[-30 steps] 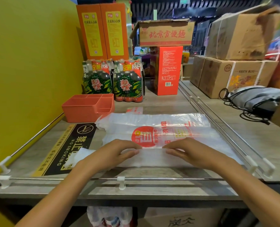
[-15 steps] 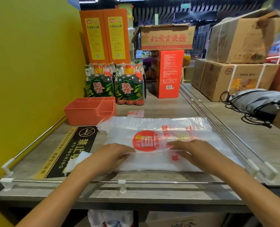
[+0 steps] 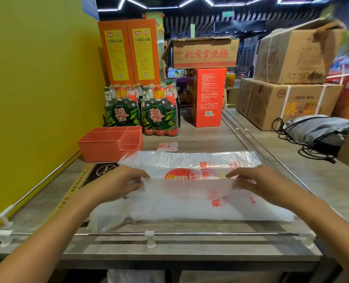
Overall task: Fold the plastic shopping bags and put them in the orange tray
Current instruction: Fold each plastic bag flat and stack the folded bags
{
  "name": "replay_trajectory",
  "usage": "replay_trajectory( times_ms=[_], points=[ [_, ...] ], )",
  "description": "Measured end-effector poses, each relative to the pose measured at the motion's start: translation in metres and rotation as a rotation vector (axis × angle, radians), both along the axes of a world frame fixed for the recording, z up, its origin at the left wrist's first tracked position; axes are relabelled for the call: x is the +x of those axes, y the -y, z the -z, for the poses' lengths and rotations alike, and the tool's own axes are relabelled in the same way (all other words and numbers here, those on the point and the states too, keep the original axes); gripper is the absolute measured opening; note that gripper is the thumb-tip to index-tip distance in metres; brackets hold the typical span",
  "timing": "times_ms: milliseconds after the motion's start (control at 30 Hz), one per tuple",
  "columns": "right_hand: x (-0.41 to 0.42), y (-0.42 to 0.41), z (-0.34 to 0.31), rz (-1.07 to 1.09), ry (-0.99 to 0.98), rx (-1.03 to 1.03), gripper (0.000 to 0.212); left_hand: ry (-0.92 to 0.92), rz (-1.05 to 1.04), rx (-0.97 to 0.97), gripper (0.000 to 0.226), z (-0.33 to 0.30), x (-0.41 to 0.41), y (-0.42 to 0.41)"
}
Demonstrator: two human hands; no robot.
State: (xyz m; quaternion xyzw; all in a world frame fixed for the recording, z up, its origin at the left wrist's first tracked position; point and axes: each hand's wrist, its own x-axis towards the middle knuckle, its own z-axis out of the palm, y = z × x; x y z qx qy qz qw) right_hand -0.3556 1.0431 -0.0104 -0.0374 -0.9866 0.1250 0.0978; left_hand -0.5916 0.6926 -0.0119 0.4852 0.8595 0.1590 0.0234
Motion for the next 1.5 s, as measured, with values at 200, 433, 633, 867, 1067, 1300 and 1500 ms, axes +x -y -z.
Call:
replay_trajectory(
  times_ms=[200, 433, 633, 867, 1067, 1300, 1500],
  points=[
    [-0.029, -0.015, 0.002, 0.083, 0.002, 0.053, 0.046, -0.135, -0.128, -0.089, 0.040, -0.010, -0.028, -0.020],
    [-0.043, -0.006, 0.049, -0.105, -0.118, 0.307, 0.054, -0.193, 0.096, -0.098, 0.050, 0.025, 0.002, -0.040],
    [-0.045, 0.027, 0.043, -0.191, 0.185, 0.116, 0.050, -0.082, 0.193, -0.227, 0.053, 0.043, 0.021, -0.064],
    [-0.050, 0.026, 0.034, -0.106, 0.089, 0.276, 0.046, -0.319, 0.182, -0.146, 0.055, 0.030, 0.019, -0.072],
    [-0.019, 0.019, 0.021, -0.104, 0.067, 0.222, 0.038, -0.242, 0.180, -0.110, 0.060, 0.025, 0.021, -0.045],
    [-0.026, 0.005, 0.014, -0.087, 0.118, -0.016, 0.070, -0.051, 0.191, -0.162, 0.056, 0.020, 0.021, -0.043],
    [-0.085, -0.029, 0.011, 0.090, 0.137, -0.057, 0.057, -0.039, 0.038, -0.070, 0.052, 0.007, -0.028, -0.094]
  ],
)
